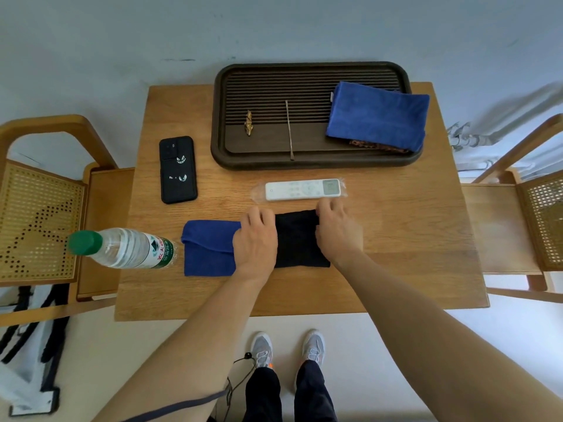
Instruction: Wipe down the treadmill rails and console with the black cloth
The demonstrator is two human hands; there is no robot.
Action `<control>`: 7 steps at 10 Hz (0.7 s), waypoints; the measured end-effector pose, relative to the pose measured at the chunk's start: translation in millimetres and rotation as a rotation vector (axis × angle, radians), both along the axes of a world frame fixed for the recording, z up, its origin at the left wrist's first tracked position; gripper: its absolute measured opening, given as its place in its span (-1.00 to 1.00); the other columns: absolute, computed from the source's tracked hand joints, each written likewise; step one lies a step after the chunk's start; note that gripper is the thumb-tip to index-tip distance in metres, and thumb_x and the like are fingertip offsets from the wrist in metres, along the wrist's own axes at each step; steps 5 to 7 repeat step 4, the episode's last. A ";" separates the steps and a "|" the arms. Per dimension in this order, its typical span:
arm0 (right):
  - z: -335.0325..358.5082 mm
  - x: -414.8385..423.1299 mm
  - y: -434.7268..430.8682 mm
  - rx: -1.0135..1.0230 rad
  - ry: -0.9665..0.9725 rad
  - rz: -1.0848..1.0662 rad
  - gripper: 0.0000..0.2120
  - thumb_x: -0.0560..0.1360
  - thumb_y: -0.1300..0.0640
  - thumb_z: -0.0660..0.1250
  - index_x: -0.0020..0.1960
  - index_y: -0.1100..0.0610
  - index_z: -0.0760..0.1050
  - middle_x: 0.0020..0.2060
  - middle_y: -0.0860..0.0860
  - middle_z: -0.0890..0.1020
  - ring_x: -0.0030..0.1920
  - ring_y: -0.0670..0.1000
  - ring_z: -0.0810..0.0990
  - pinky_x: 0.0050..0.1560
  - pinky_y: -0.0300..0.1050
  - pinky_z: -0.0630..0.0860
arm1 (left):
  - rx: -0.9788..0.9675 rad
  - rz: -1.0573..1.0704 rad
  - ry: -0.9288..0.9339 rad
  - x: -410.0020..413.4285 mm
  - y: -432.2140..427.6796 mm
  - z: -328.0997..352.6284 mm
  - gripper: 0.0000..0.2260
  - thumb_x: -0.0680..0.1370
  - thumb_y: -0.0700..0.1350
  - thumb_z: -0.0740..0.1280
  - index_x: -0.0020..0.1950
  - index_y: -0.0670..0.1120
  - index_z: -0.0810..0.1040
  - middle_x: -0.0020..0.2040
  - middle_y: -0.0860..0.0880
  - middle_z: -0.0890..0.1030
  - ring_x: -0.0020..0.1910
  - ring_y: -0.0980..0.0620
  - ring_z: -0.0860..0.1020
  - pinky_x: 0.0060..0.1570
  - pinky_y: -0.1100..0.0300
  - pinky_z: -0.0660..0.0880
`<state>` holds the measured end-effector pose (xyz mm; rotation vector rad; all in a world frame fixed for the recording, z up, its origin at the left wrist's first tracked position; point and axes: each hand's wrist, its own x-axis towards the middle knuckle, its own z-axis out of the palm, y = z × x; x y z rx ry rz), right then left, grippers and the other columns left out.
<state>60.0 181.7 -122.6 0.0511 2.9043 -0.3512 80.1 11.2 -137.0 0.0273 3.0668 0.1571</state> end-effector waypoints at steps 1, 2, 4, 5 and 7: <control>5.0 7.5 -3.2 0.103 -0.111 0.202 -0.74 0.56 0.13 0.27 0.24 0.03 0.47 0.17 0.03 0.52 0.13 0.10 0.49 0.07 0.07 0.53 | -0.009 -0.061 -0.149 -4.9 -3.2 8.0 -0.80 0.53 -0.23 0.39 0.12 -0.11 0.48 0.07 -0.08 0.54 -0.03 -0.04 0.51 -0.31 0.16 0.36; 24.6 7.8 -0.6 0.120 -0.284 0.224 -0.66 0.58 0.07 0.19 0.32 0.02 0.50 0.23 0.05 0.52 0.24 0.12 0.44 0.19 0.09 0.48 | 0.059 -0.049 -0.291 -9.0 -11.4 31.9 -0.86 0.55 -0.17 0.37 0.10 -0.08 0.52 0.09 -0.06 0.55 0.05 -0.06 0.51 -0.24 0.09 0.39; 116.4 -5.9 10.3 0.015 -0.435 0.176 -0.61 0.60 0.01 0.27 0.41 0.04 0.43 0.28 0.07 0.55 0.24 0.10 0.52 0.22 0.00 0.49 | 0.118 -0.116 -0.308 -17.9 -27.7 128.4 -0.71 0.54 -0.07 0.35 0.25 -0.03 0.49 0.15 -0.04 0.57 0.02 -0.06 0.55 -0.11 0.04 0.54; 116.4 -5.9 10.3 0.015 -0.435 0.176 -0.61 0.60 0.01 0.27 0.41 0.04 0.43 0.28 0.07 0.55 0.24 0.10 0.52 0.22 0.00 0.49 | 0.118 -0.116 -0.308 -17.9 -27.7 128.4 -0.71 0.54 -0.07 0.35 0.25 -0.03 0.49 0.15 -0.04 0.57 0.02 -0.06 0.55 -0.11 0.04 0.54; 116.4 -5.9 10.3 0.015 -0.435 0.176 -0.61 0.60 0.01 0.27 0.41 0.04 0.43 0.28 0.07 0.55 0.24 0.10 0.52 0.22 0.00 0.49 | 0.118 -0.116 -0.308 -17.9 -27.7 128.4 -0.71 0.54 -0.07 0.35 0.25 -0.03 0.49 0.15 -0.04 0.57 0.02 -0.06 0.55 -0.11 0.04 0.54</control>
